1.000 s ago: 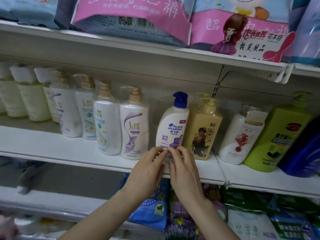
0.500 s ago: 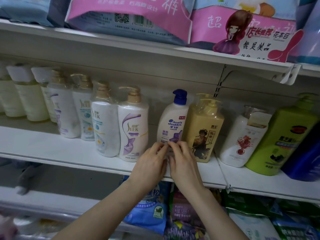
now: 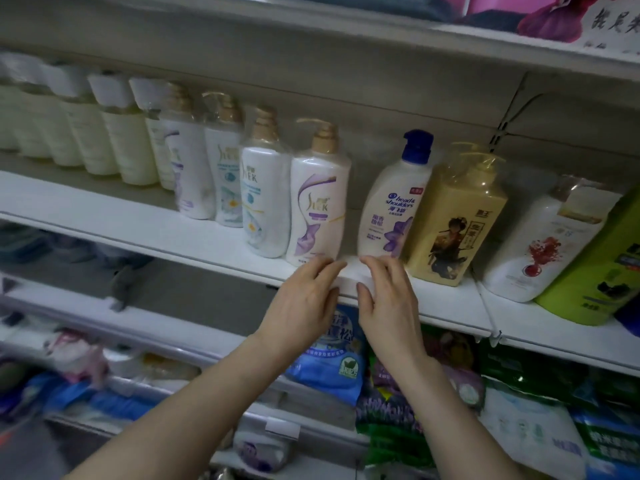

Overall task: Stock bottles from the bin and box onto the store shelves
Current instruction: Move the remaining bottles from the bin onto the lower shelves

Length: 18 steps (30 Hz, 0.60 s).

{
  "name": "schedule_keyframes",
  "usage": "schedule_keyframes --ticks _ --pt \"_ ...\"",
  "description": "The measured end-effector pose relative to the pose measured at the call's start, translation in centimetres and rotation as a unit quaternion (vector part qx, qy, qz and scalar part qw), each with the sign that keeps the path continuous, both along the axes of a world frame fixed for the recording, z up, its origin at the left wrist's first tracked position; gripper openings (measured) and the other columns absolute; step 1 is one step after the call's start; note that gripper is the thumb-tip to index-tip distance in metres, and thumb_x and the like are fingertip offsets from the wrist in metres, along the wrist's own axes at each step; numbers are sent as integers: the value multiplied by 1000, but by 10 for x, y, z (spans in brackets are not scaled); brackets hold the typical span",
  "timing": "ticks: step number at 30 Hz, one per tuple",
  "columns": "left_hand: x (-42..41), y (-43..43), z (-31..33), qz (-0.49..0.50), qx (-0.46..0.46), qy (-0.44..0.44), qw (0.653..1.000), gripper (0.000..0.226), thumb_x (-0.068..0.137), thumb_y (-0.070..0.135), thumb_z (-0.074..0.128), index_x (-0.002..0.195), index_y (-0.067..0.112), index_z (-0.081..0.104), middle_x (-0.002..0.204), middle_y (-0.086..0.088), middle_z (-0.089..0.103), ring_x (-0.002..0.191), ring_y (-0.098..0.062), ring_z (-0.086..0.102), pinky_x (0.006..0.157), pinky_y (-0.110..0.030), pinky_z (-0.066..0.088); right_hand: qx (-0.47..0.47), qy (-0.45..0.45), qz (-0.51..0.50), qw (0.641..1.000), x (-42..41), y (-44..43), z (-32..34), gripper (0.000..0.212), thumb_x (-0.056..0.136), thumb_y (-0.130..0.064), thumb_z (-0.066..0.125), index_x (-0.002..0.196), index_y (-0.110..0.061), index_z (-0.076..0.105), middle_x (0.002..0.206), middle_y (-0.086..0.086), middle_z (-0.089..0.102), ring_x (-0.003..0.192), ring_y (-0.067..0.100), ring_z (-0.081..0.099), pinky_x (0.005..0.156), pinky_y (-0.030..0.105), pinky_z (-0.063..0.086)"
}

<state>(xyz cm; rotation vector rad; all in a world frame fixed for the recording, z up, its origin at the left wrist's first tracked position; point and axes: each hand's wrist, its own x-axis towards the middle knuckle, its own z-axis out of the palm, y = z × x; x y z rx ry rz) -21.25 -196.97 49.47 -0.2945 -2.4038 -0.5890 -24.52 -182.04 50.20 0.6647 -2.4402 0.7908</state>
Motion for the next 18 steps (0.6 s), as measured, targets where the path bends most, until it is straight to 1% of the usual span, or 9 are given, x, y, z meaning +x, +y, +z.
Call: schedule_keyframes --ticks 2,5,7,8,10,12,15,17,18 --pt "19 -17 -1 17 16 7 1000 38 87 7 63 125 8 61 120 -8 61 101 -25 63 82 -31 49 -4 6 16 1000 16 -17 -5 37 91 -5 63 126 -11 58 123 5 52 113 21 54 95 30 46" --pt "50 -54 -5 48 30 9 998 34 90 20 57 122 11 62 116 -4 62 96 -23 64 76 -34 53 -1 26 45 999 44 -51 -13 39 86 0 66 124 -11 60 119 4 52 107 21 55 89 30 48" --pt "73 -84 -8 63 26 8 998 34 91 25 51 120 11 63 114 -4 63 94 -22 64 76 -31 50 3 46 59 997 65 -79 -17 39 85 1 67 122 -8 61 118 7 54 106 22 55 89 27 43" --pt "85 -100 -8 71 25 5 997 34 91 26 51 119 12 64 113 -4 63 94 -22 64 75 -31 49 -1 53 68 996 75 -94 -19 38 85 2 66 121 -7 61 117 9 54 106 23 54 90 27 41" --pt "113 -135 -11 93 24 -4 995 34 91 29 50 119 14 63 112 -3 63 93 -23 64 74 -32 50 -12 53 88 995 98 -129 -24 36 86 2 64 121 -6 62 117 10 55 107 25 53 93 31 42" --pt "139 -166 -14 111 28 -1 993 33 91 27 53 119 13 63 113 -5 63 93 -25 65 75 -32 50 -9 50 104 993 120 -161 -29 37 85 2 64 121 -6 62 117 10 54 107 26 53 91 34 43" --pt "190 -227 -24 159 27 0 987 29 88 17 67 117 10 65 111 -7 65 91 -26 65 74 -24 41 9 31 141 989 162 -224 -41 39 85 2 66 122 -7 61 118 10 54 106 25 53 87 33 43" --pt "222 -264 -31 188 30 -11 982 29 88 16 69 116 11 66 110 -6 65 90 -24 65 72 -22 39 11 15 162 987 187 -262 -49 39 86 1 66 123 -8 61 118 9 53 107 24 53 86 30 42" --pt "239 -280 -34 198 30 -18 980 28 89 17 68 116 12 65 111 -5 65 89 -23 65 72 -22 41 10 11 172 985 199 -281 -53 40 85 2 66 124 -9 61 118 7 53 106 22 53 85 29 41"
